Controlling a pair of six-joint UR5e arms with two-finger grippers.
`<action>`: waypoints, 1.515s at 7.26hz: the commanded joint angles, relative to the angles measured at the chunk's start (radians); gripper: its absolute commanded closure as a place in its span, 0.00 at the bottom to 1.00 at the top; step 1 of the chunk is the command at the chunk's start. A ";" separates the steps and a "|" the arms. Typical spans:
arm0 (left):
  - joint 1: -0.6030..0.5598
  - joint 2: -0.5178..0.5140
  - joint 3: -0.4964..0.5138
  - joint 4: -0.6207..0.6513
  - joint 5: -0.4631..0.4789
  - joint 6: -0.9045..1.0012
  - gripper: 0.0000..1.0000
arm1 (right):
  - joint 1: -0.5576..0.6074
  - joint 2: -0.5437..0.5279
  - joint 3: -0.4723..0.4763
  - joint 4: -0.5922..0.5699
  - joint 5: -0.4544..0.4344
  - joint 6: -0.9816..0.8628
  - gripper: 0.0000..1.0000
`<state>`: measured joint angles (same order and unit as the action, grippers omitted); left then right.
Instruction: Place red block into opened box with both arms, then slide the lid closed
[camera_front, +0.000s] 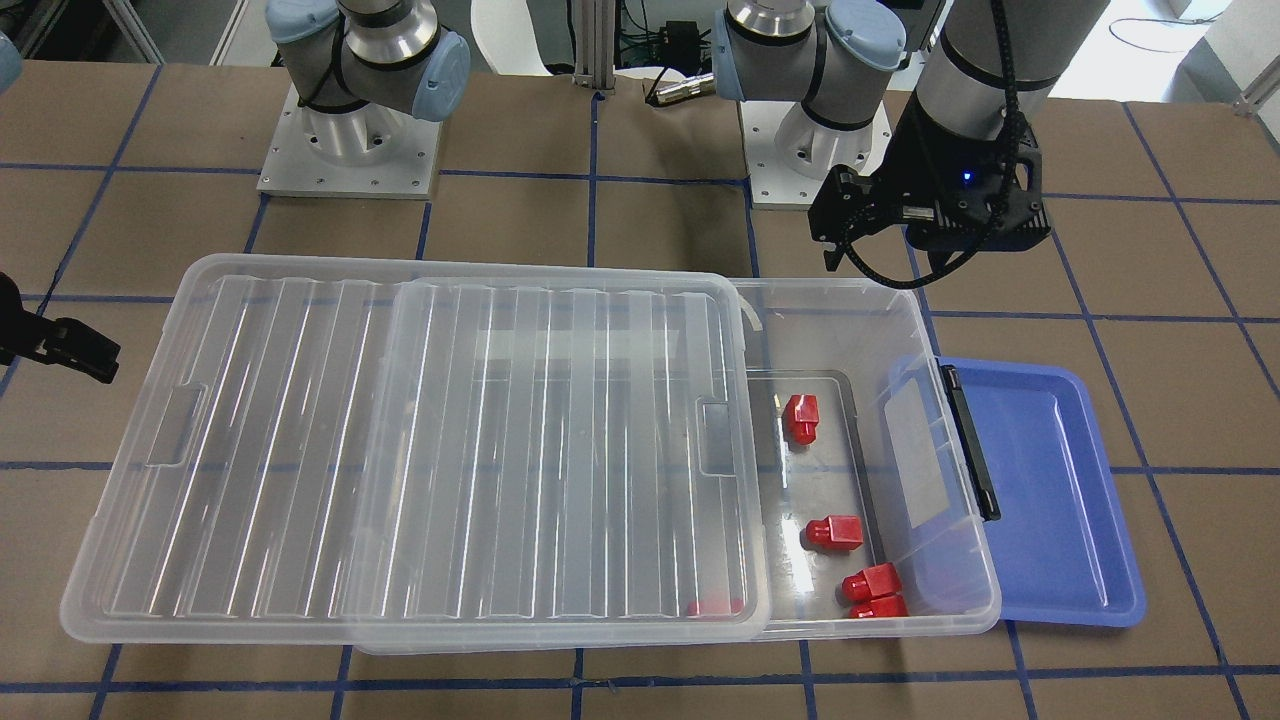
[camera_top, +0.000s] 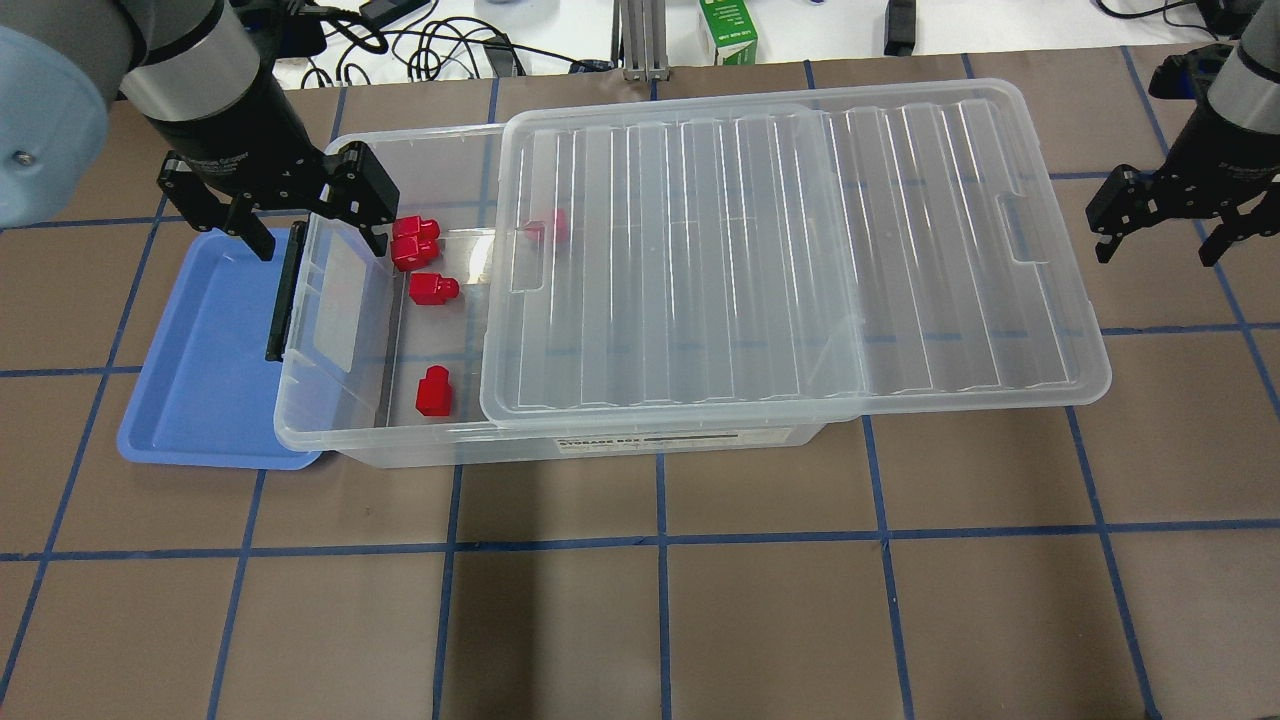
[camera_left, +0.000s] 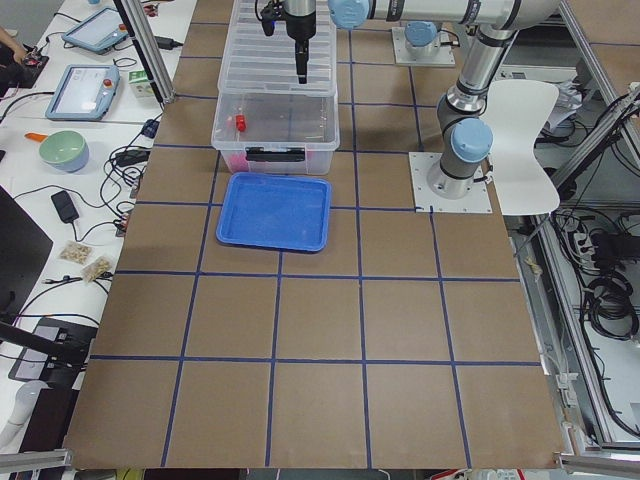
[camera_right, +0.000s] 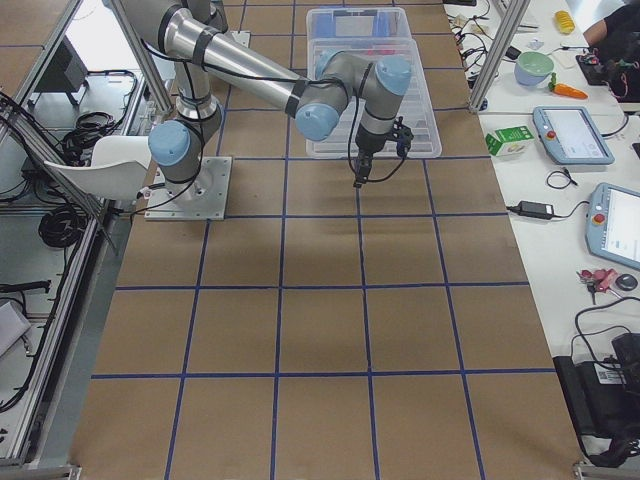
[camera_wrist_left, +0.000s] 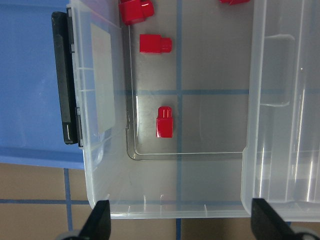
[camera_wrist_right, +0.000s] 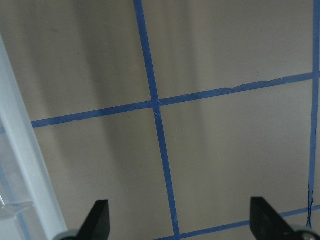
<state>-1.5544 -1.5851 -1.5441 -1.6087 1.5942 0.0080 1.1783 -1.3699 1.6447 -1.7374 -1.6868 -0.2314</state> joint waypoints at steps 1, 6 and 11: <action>-0.001 -0.004 -0.004 0.001 0.000 -0.005 0.00 | 0.003 0.000 0.009 -0.001 0.009 -0.009 0.00; -0.001 -0.004 -0.001 0.010 0.003 -0.009 0.00 | 0.047 0.018 0.006 0.001 0.010 -0.048 0.00; -0.001 -0.007 0.001 0.013 0.003 -0.011 0.00 | 0.135 0.020 0.004 -0.005 0.019 -0.037 0.00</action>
<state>-1.5555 -1.5922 -1.5433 -1.5954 1.5969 -0.0030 1.2936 -1.3509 1.6489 -1.7415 -1.6737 -0.2689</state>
